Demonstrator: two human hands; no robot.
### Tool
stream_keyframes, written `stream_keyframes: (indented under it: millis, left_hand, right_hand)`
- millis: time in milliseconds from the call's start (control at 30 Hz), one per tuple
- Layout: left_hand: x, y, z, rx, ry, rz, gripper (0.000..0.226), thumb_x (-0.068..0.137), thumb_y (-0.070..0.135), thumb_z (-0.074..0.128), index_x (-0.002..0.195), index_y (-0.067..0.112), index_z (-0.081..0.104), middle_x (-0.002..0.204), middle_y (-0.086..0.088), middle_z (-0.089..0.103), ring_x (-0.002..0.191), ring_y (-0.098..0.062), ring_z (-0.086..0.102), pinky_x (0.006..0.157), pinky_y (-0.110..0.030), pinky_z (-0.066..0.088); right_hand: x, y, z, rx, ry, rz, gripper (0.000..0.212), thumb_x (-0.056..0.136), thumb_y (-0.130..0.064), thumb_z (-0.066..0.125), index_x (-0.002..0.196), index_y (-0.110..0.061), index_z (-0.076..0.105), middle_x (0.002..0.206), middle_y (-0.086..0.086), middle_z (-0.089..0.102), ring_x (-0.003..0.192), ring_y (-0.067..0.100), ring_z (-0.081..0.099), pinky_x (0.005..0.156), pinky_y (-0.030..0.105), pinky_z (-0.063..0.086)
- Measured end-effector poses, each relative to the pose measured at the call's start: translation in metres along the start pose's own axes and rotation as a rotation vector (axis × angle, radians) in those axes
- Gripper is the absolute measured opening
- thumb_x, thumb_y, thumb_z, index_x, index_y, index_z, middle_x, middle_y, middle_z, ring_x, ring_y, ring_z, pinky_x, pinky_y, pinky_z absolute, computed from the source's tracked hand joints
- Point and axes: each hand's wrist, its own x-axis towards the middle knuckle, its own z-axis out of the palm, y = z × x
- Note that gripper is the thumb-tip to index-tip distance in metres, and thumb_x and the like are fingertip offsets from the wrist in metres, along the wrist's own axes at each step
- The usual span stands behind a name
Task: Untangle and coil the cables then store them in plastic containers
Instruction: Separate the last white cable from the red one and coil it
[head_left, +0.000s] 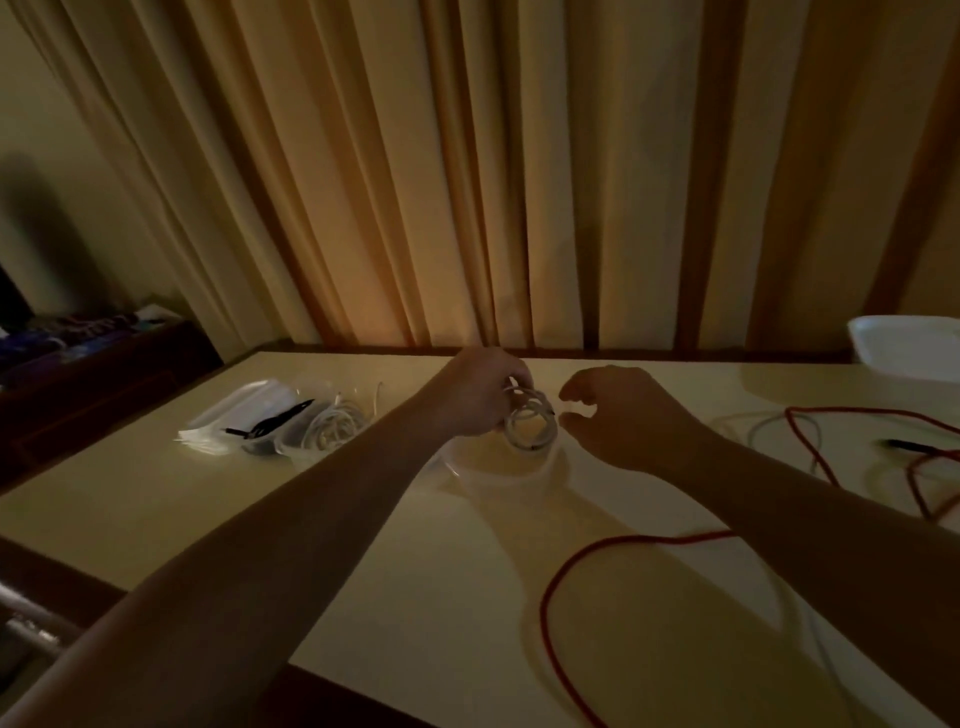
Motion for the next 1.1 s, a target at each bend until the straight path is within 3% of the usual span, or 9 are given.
stream_keyframes:
  millis: [133,267,367,467,600,800,867,967,1100]
  left_hand:
    - [0.006,0.002,0.009,0.287,0.069,0.142,0.016,0.094,0.015,0.069,0.107,0.02,0.077,0.099,0.002,0.074,0.092,-0.015,0.066,0.077,-0.031,0.051]
    - [0.004,0.006,0.017,0.439,0.132,0.131,0.012,0.097,0.022,0.068,0.108,0.02,0.07,0.096,-0.001,0.071,0.092,-0.02,0.066,0.075,-0.035,0.053]
    - [0.002,0.004,0.017,0.448,0.088,0.101,0.01,0.101,0.026,0.06,0.104,0.022,0.069,0.09,0.001,0.065,0.092,-0.022,0.062,0.074,-0.037,0.046]
    - [-0.002,0.003,0.018,0.496,0.02,0.083,0.016,0.103,0.025,0.054,0.104,0.027,0.07,0.083,0.009,0.052,0.096,-0.019,0.051,0.083,-0.04,0.032]
    - [-0.007,0.002,0.015,0.49,0.034,0.061,0.025,0.105,0.026,0.048,0.117,0.028,0.069,0.098,0.003,0.062,0.113,-0.024,0.052,0.089,-0.047,0.034]
    - [-0.003,0.001,0.019,0.272,0.004,-0.143,0.008,0.1,0.04,0.057,0.106,0.035,0.058,0.107,0.011,0.067,0.103,-0.017,0.054,0.086,-0.044,0.025]
    - [-0.001,0.001,0.02,0.208,-0.012,-0.181,0.008,0.097,0.038,0.061,0.103,0.036,0.056,0.104,0.012,0.068,0.101,-0.016,0.054,0.088,-0.045,0.028]
    - [0.0,0.0,0.021,0.088,-0.009,-0.179,0.01,0.092,0.03,0.067,0.099,0.034,0.062,0.1,0.01,0.067,0.099,-0.016,0.06,0.094,-0.049,0.047]
    - [-0.007,0.001,0.021,0.066,0.015,-0.067,0.016,0.099,0.028,0.06,0.092,0.025,0.074,0.089,0.007,0.067,0.085,-0.012,0.061,0.079,-0.04,0.053]
  right_hand:
    - [-0.002,0.002,0.004,-0.005,0.024,-0.011,0.032,0.098,-0.032,0.061,0.129,-0.024,0.065,0.128,-0.002,0.065,0.115,0.015,0.058,0.087,0.021,0.037]
    - [-0.004,0.006,0.007,-0.003,0.026,-0.051,0.03,0.099,-0.033,0.058,0.128,-0.028,0.066,0.128,-0.001,0.065,0.116,0.018,0.058,0.095,0.028,0.044]
    - [-0.005,0.007,0.008,-0.006,0.029,-0.074,0.03,0.1,-0.035,0.056,0.128,-0.03,0.067,0.13,-0.001,0.065,0.118,0.018,0.057,0.098,0.03,0.044]
    - [-0.005,0.009,0.007,-0.005,0.024,-0.077,0.029,0.101,-0.036,0.055,0.126,-0.032,0.069,0.13,-0.002,0.064,0.118,0.018,0.057,0.098,0.03,0.043]
    - [-0.004,0.012,0.008,0.001,0.036,-0.068,0.029,0.1,-0.04,0.057,0.124,-0.032,0.07,0.13,-0.005,0.065,0.118,0.016,0.057,0.098,0.03,0.043]
    - [-0.001,0.013,0.01,-0.007,0.023,-0.065,0.03,0.1,-0.041,0.056,0.126,-0.032,0.067,0.13,-0.007,0.065,0.115,0.013,0.057,0.093,0.026,0.042]
    - [-0.001,0.013,0.01,-0.005,0.007,-0.066,0.03,0.1,-0.04,0.055,0.127,-0.032,0.067,0.13,-0.006,0.064,0.113,0.013,0.057,0.09,0.024,0.041]
    - [-0.003,0.014,0.009,-0.022,0.004,-0.073,0.031,0.1,-0.042,0.055,0.128,-0.033,0.066,0.132,-0.005,0.064,0.116,0.015,0.057,0.093,0.027,0.043]
    - [-0.003,0.015,0.008,-0.008,0.018,-0.081,0.031,0.1,-0.041,0.056,0.128,-0.033,0.066,0.131,-0.004,0.064,0.117,0.016,0.057,0.097,0.03,0.044]
